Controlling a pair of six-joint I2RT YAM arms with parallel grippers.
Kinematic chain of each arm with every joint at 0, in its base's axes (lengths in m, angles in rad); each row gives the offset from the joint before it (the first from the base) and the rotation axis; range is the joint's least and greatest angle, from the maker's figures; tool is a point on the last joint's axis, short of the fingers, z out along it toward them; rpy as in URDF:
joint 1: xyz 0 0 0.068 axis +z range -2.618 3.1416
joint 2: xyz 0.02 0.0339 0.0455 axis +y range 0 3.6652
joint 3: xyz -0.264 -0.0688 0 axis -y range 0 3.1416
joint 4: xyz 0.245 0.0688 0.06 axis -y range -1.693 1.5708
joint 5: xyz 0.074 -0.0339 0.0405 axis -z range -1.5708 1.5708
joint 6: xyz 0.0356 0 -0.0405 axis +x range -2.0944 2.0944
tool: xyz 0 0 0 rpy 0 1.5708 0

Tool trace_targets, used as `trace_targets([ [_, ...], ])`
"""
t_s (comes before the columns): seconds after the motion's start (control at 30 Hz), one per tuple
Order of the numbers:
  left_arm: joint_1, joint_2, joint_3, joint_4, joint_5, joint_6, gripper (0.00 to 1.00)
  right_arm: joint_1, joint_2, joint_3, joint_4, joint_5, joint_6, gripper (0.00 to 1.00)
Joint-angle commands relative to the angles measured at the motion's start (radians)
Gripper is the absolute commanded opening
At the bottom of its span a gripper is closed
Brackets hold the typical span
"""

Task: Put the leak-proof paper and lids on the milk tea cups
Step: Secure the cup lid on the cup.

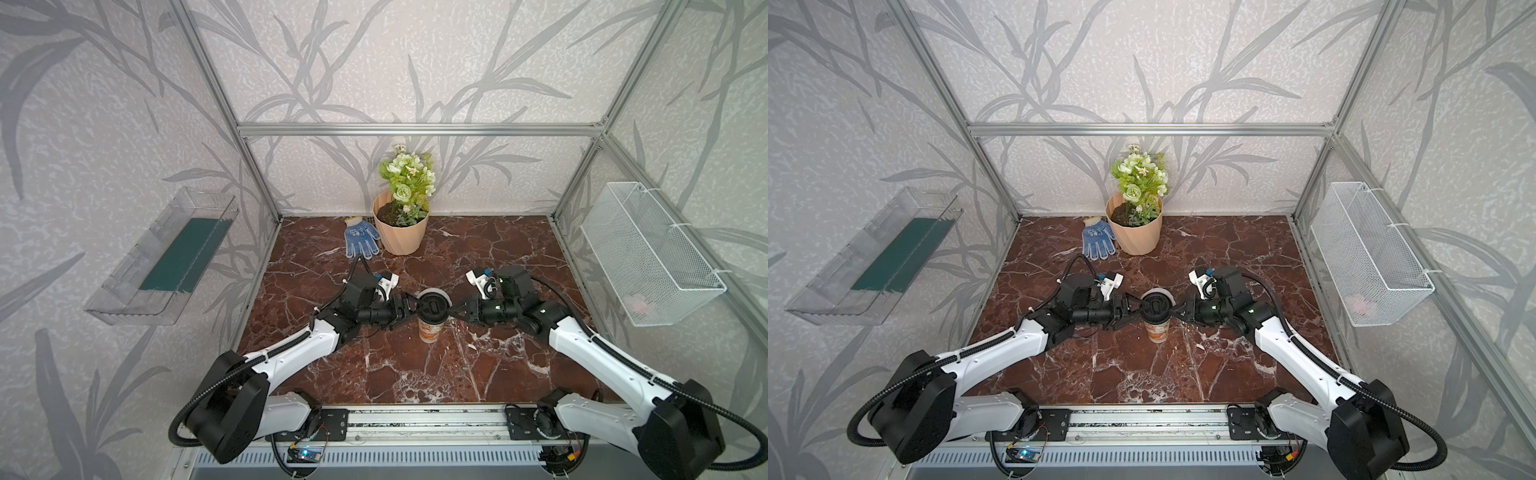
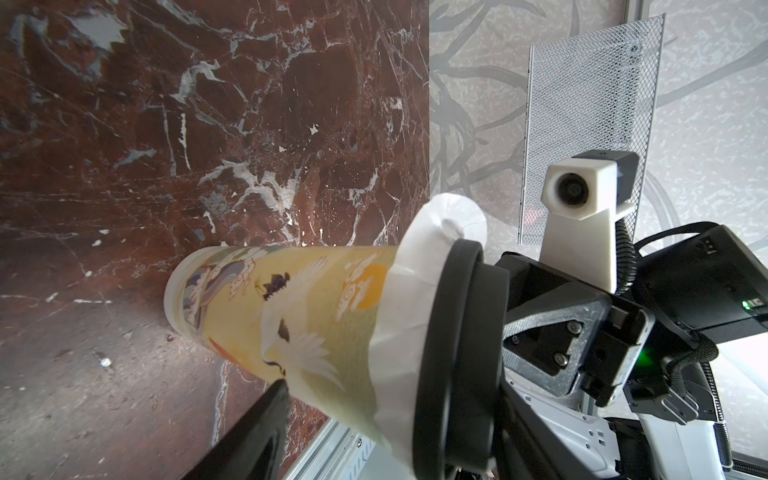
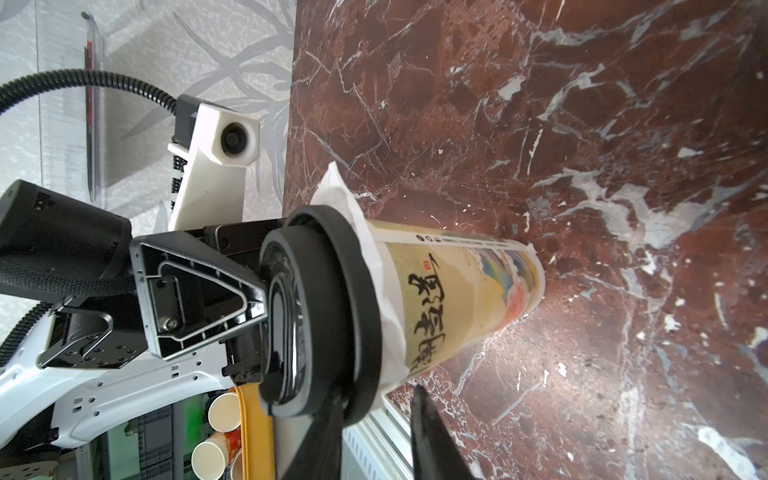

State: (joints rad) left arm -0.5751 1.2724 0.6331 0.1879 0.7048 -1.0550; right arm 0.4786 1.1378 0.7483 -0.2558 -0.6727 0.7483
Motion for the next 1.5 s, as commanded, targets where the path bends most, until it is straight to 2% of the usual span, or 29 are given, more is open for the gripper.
trace_targets([
  [0.0, -0.008, 0.032, -0.018, -0.126, -0.048, 0.012, 0.72, 0.006, 0.018, -0.012, 0.000, -0.008, -0.006, 0.26],
  [0.23, -0.008, 0.039, -0.019, -0.122, -0.047, 0.012, 0.72, 0.006, 0.052, -0.047, -0.015, 0.024, -0.015, 0.21],
  [0.73, -0.008, 0.045, -0.019, -0.114, -0.045, 0.010, 0.72, 0.005, 0.080, -0.076, -0.026, 0.047, -0.034, 0.18],
  [0.9, -0.008, 0.042, -0.021, -0.119, -0.047, 0.010, 0.72, 0.020, -0.017, -0.004, -0.044, 0.016, -0.019, 0.32],
  [0.97, -0.008, 0.044, -0.020, -0.116, -0.048, 0.010, 0.72, 0.033, -0.045, 0.015, -0.074, 0.021, -0.020, 0.34],
  [1.2, -0.008, 0.039, -0.020, -0.122, -0.047, 0.012, 0.72, 0.098, -0.081, -0.045, -0.026, 0.038, 0.041, 0.35],
  [1.47, -0.008, 0.036, -0.021, -0.122, -0.047, 0.012, 0.72, 0.103, -0.060, -0.055, 0.066, 0.024, 0.095, 0.35],
])
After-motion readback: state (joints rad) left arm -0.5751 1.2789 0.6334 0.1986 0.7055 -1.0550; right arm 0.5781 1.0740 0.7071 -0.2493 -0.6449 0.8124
